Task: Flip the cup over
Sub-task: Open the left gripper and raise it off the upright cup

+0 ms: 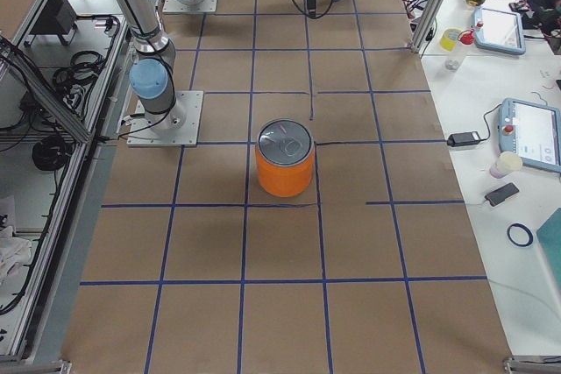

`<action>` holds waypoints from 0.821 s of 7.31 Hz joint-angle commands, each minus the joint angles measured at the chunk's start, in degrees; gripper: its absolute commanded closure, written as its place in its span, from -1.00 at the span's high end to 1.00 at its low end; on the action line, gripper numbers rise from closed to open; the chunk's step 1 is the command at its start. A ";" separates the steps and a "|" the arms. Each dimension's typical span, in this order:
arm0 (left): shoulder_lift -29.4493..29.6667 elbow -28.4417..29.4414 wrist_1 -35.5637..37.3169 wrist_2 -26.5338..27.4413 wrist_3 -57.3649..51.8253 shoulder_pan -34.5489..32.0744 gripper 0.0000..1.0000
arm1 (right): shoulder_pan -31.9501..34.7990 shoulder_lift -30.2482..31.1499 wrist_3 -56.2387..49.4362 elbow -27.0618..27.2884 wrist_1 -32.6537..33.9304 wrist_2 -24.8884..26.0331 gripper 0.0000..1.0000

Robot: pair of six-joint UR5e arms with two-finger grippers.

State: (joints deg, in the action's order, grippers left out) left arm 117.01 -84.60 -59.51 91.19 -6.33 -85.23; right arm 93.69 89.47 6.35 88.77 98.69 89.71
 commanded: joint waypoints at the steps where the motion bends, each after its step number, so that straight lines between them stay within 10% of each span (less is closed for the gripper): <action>1: -6.67 0.14 -12.06 -2.57 1.57 -0.64 0.76 | 0.00 0.00 0.15 -0.17 0.01 0.03 1.00; 6: -26.81 -2.05 -29.17 -0.75 6.41 -9.16 0.99 | 0.00 0.00 0.07 -0.17 0.10 -0.06 1.00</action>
State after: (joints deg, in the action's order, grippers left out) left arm 94.13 -85.70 -87.58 89.85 -0.28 -92.77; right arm 93.69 89.47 6.49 88.61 98.78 89.65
